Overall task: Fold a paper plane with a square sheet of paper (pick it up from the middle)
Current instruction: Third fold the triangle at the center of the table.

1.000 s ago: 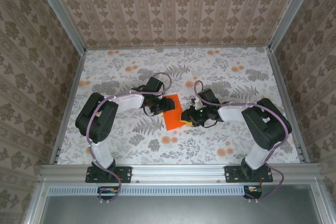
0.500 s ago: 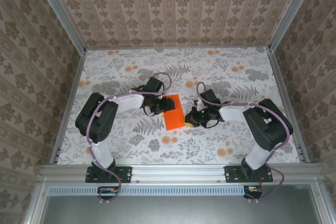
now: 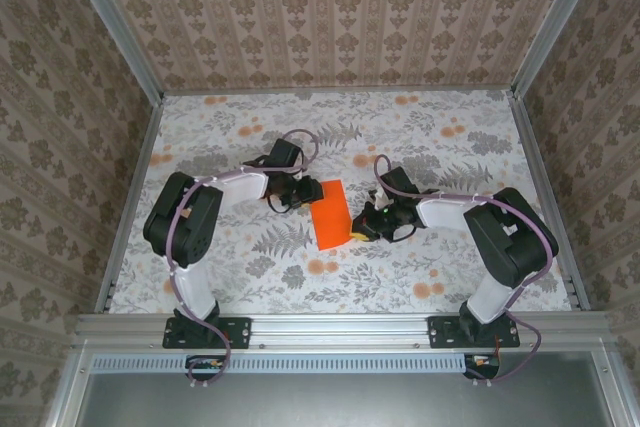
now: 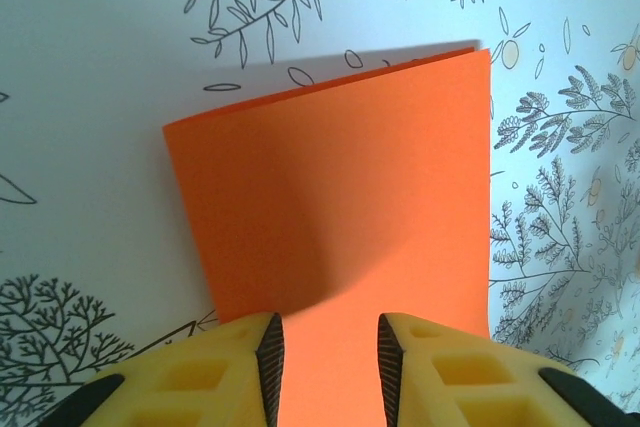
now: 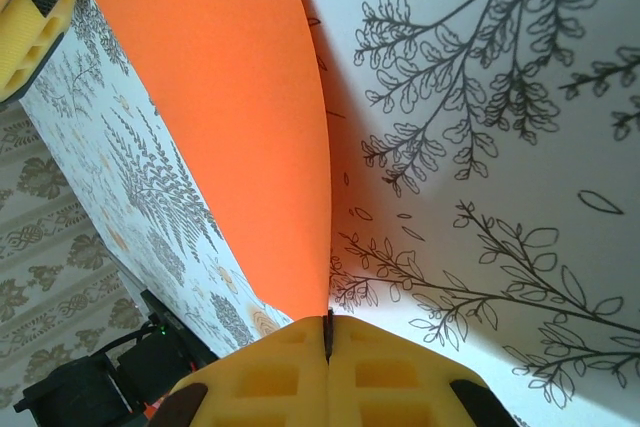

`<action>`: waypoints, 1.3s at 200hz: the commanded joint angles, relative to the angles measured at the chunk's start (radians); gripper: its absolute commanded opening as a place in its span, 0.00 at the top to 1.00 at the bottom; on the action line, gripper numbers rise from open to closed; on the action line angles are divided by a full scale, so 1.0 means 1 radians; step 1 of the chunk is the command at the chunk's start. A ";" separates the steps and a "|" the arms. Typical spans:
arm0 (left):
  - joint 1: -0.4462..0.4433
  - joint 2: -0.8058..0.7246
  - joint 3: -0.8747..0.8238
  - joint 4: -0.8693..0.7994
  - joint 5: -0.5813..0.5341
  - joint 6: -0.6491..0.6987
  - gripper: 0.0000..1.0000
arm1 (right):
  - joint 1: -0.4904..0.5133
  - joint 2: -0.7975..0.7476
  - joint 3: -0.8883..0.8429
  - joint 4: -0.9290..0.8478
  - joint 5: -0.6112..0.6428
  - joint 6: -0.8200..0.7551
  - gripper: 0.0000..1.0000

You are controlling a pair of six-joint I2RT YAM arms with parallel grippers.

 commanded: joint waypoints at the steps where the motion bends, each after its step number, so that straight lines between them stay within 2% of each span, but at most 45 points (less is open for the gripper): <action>1: -0.002 0.008 0.026 -0.020 0.008 0.036 0.69 | -0.005 0.010 0.023 -0.043 0.008 -0.010 1.00; 46: -0.005 0.051 0.024 -0.047 0.026 0.041 0.76 | -0.004 0.010 0.040 -0.028 -0.010 -0.005 1.00; 113: -0.021 0.081 0.011 -0.102 0.015 0.056 0.77 | 0.023 0.035 0.057 0.092 -0.045 0.066 1.00; 179: -0.024 0.083 0.016 -0.119 0.004 0.064 0.77 | 0.057 0.129 0.120 0.192 -0.013 0.117 1.00; 260: -0.025 0.086 0.015 -0.124 0.001 0.064 0.77 | 0.064 0.200 0.155 0.222 0.002 0.119 1.00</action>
